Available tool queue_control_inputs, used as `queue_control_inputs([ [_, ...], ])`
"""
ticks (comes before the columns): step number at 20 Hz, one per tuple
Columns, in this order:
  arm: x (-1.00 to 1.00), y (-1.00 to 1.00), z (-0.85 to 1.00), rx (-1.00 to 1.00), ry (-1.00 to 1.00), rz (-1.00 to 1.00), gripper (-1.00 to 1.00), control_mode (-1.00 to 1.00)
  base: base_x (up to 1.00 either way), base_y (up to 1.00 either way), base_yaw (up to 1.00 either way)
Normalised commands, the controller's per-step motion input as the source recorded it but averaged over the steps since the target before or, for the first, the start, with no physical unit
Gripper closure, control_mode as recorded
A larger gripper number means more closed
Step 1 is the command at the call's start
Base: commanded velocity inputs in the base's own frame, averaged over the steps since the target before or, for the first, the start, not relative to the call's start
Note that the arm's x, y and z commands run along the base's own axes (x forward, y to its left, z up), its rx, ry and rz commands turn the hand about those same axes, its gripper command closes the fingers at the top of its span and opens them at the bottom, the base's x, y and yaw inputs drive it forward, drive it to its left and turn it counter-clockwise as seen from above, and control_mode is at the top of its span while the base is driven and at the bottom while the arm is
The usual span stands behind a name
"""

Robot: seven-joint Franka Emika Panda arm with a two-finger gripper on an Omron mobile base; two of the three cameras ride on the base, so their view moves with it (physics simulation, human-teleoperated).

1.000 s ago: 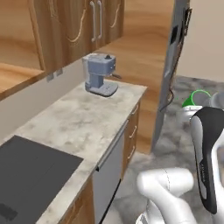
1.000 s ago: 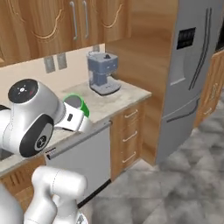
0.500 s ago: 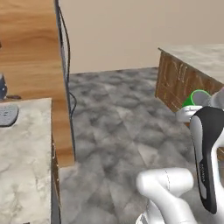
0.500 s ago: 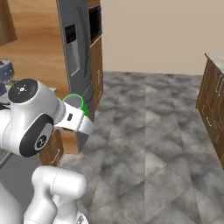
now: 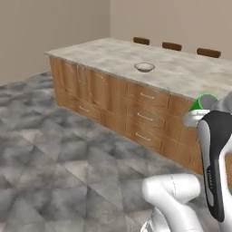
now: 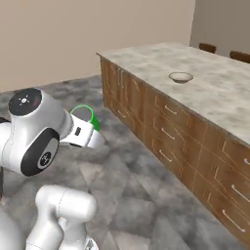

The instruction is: Clear the mugs and bowl far away from the sink.

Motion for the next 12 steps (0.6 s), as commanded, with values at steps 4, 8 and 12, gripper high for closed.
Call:
queue_control_inputs([
  [4,0.00,0.00,0.00,0.00,0.00,0.00,1.00,1.00,0.53,-0.11,-0.76],
  [8,0.00,0.00,0.00,0.00,0.00,0.00,1.00,1.00,1.00,0.49,-0.53],
  [12,0.00,0.00,0.00,0.00,0.00,0.00,1.00,1.00,1.00,0.82,-0.42],
])
